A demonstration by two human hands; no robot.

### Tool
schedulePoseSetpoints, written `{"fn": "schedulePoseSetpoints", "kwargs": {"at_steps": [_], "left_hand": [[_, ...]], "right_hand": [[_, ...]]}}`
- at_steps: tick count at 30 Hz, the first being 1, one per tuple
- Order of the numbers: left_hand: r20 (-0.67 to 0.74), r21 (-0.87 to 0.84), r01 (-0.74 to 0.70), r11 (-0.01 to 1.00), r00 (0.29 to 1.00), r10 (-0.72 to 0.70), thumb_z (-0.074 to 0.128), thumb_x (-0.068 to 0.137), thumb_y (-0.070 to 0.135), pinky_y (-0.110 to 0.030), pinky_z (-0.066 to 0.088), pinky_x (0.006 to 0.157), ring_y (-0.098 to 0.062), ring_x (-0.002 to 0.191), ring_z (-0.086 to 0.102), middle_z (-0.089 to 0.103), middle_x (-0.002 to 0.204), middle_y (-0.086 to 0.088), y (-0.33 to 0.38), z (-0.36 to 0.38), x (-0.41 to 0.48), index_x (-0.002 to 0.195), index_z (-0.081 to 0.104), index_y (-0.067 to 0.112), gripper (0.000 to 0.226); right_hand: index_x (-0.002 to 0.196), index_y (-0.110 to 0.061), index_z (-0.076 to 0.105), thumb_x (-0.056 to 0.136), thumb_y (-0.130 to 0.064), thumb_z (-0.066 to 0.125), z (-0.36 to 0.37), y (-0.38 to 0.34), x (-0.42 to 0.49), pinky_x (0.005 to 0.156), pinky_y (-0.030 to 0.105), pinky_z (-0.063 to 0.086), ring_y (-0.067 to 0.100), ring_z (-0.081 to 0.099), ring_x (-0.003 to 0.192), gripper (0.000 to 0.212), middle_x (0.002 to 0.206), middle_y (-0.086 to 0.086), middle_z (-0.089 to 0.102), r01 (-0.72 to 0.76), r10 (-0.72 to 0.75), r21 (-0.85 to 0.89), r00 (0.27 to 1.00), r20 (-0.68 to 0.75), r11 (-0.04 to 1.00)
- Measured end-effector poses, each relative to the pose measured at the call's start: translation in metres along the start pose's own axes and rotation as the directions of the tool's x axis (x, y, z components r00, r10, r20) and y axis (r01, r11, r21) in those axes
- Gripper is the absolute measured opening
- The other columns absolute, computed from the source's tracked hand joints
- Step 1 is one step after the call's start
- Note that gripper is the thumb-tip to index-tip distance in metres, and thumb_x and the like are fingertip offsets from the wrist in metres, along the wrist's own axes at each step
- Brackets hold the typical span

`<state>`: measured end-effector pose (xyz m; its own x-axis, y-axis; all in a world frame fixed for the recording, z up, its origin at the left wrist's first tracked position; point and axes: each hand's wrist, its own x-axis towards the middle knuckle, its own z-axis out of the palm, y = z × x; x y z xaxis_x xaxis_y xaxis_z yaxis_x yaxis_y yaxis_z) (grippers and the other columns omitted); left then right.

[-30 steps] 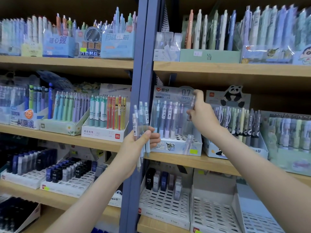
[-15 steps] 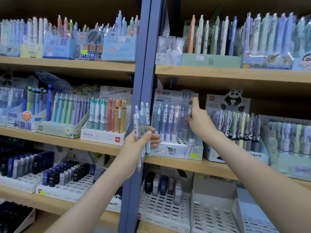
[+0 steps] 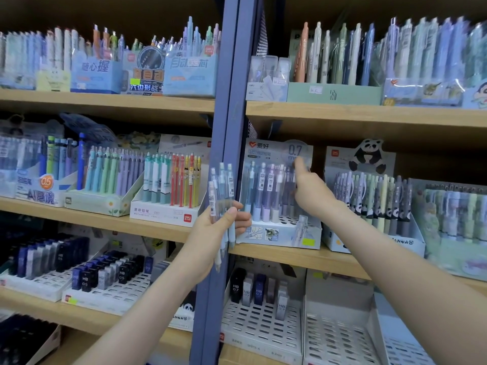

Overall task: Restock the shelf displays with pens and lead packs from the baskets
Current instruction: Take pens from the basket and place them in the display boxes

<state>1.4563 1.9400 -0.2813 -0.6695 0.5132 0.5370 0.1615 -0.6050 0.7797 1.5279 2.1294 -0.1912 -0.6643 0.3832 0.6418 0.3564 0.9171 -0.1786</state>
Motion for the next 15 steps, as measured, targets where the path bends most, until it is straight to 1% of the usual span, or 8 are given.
{"fn": "schedulePoseSetpoints", "kwargs": {"at_steps": [4,7,8,9,10,12,13,15], "left_hand": [[0.031,-0.036,0.037,0.999,0.999,-0.036,0.050,0.096,0.009,-0.028,0.059,0.078,-0.019,0.080,0.071,0.072,0.083,-0.009,0.002,0.002,-0.003,0.100,0.061,0.006,0.012],[0.073,-0.061,0.065,0.996,0.995,-0.061,0.049,0.097,0.009,-0.030,0.059,0.078,-0.019,0.078,0.070,0.071,0.081,-0.008,0.004,0.002,-0.006,0.099,0.060,0.006,0.012],[0.087,-0.062,0.069,0.996,0.994,-0.064,0.049,0.097,0.009,-0.029,0.059,0.076,-0.019,0.078,0.070,0.071,0.080,-0.008,0.005,0.003,-0.006,0.100,0.060,0.005,0.012],[0.103,-0.060,0.074,0.995,0.992,-0.067,0.050,0.096,0.010,-0.028,0.059,0.074,-0.019,0.079,0.070,0.072,0.081,-0.008,0.005,0.003,-0.007,0.100,0.060,0.005,0.012],[0.123,-0.062,0.082,0.995,0.990,-0.074,0.051,0.094,0.011,-0.027,0.058,0.073,-0.019,0.079,0.070,0.072,0.081,-0.008,0.005,0.004,-0.008,0.101,0.060,0.005,0.013],[0.178,-0.065,0.103,0.993,0.980,-0.090,0.056,0.087,0.017,-0.026,0.058,0.074,-0.020,0.080,0.070,0.072,0.083,-0.009,0.005,0.007,-0.009,0.102,0.061,0.004,0.021],[0.209,-0.056,0.112,0.992,0.973,-0.098,0.057,0.084,0.020,-0.027,0.058,0.074,-0.020,0.080,0.070,0.072,0.083,-0.009,0.005,0.009,-0.010,0.103,0.061,0.005,0.024],[0.263,-0.031,0.121,0.992,0.959,-0.109,0.057,0.083,0.021,-0.026,0.057,0.075,-0.019,0.081,0.070,0.072,0.083,-0.008,0.006,0.015,-0.012,0.103,0.061,0.005,0.027]], "right_hand": [[0.144,-0.008,0.016,0.084,0.018,0.040,-0.004,-0.003,-0.003,0.047,0.030,0.034,0.021,0.046,0.058,0.070,0.073,0.011,0.047,-0.031,0.031,0.010,1.000,-0.007,0.999],[0.146,-0.008,0.019,0.087,0.014,0.042,-0.013,-0.008,-0.011,0.055,0.031,0.039,0.024,0.051,0.074,0.067,0.097,0.014,0.050,-0.037,0.043,0.085,0.997,-0.067,0.996],[0.145,-0.009,0.022,0.089,0.010,0.043,-0.017,-0.011,-0.016,0.061,0.034,0.043,0.024,0.053,0.082,0.062,0.106,0.014,0.051,-0.011,0.029,0.147,0.993,-0.117,0.989],[0.142,-0.010,0.028,0.092,0.004,0.046,-0.020,-0.015,-0.021,0.066,0.034,0.047,0.022,0.054,0.085,0.054,0.108,0.010,0.052,0.034,0.004,0.220,0.985,-0.170,0.975],[0.136,-0.012,0.036,0.095,-0.006,0.048,-0.024,-0.020,-0.028,0.069,0.032,0.048,0.019,0.055,0.084,0.043,0.102,0.006,0.055,0.088,-0.027,0.301,0.979,-0.200,0.950],[0.120,-0.018,0.050,0.095,-0.025,0.055,-0.031,-0.034,-0.046,0.068,0.022,0.047,0.010,0.057,0.082,0.026,0.092,-0.003,0.060,0.149,-0.085,0.460,0.984,-0.158,0.875],[0.113,-0.021,0.056,0.094,-0.032,0.057,-0.033,-0.040,-0.054,0.068,0.018,0.047,0.007,0.059,0.083,0.023,0.091,-0.005,0.062,0.147,-0.106,0.520,0.988,-0.108,0.841],[0.106,-0.023,0.060,0.089,-0.039,0.061,-0.036,-0.049,-0.067,0.069,0.016,0.046,0.006,0.059,0.085,0.023,0.092,-0.005,0.062,0.135,-0.124,0.573,0.991,-0.059,0.808]]}}
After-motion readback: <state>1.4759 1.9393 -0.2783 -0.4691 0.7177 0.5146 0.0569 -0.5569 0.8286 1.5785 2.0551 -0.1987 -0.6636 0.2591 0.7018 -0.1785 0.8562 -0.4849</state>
